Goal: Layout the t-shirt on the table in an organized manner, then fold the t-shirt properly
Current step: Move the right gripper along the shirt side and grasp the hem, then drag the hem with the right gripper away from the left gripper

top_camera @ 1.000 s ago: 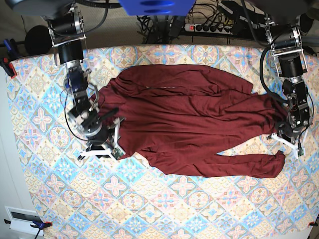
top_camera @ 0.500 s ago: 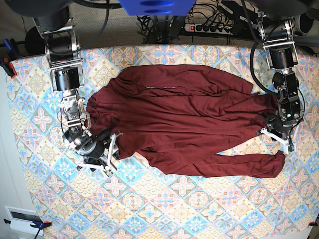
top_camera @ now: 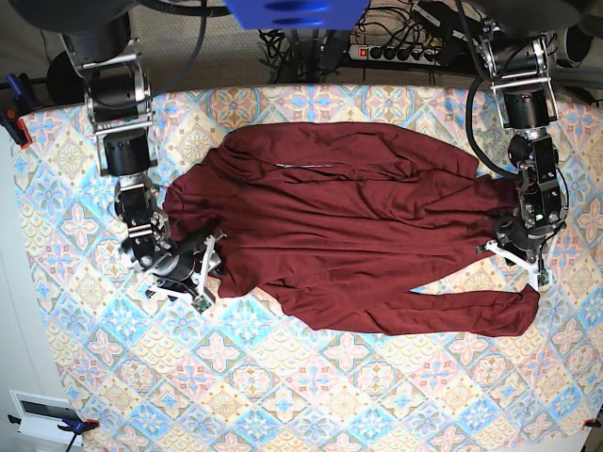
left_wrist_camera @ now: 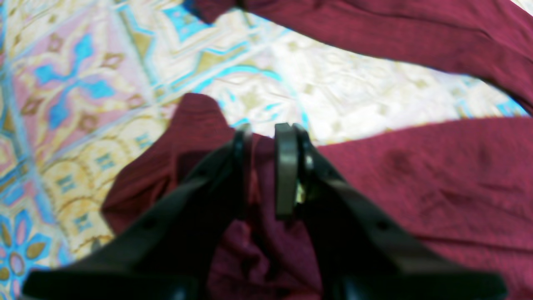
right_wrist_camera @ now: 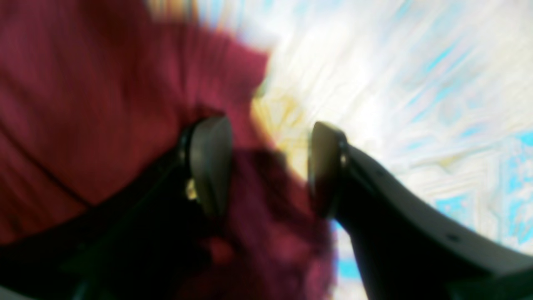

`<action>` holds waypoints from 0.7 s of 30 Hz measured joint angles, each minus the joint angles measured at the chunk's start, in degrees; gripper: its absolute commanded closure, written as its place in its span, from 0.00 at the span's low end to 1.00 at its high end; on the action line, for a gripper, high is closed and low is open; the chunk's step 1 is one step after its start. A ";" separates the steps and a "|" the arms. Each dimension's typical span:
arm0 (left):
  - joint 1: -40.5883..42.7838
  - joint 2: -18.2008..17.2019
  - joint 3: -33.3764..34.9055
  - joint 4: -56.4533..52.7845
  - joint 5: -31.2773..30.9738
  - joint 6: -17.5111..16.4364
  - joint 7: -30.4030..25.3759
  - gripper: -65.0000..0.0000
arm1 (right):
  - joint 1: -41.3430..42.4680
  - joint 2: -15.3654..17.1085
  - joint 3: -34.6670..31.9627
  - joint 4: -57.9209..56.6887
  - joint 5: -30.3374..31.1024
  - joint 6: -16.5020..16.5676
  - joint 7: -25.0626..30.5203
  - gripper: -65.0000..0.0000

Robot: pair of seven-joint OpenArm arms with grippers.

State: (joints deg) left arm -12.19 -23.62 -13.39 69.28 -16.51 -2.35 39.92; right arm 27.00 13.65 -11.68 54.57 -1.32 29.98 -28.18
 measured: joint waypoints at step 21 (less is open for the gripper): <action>1.27 0.92 -0.15 0.00 0.04 0.20 -0.04 0.84 | 1.55 -0.28 -4.66 7.48 7.56 0.37 -0.52 0.54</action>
State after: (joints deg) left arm -10.92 -22.70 -13.54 69.28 -16.47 -2.15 39.88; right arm 28.56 13.37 -16.34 62.04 6.24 30.35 -28.71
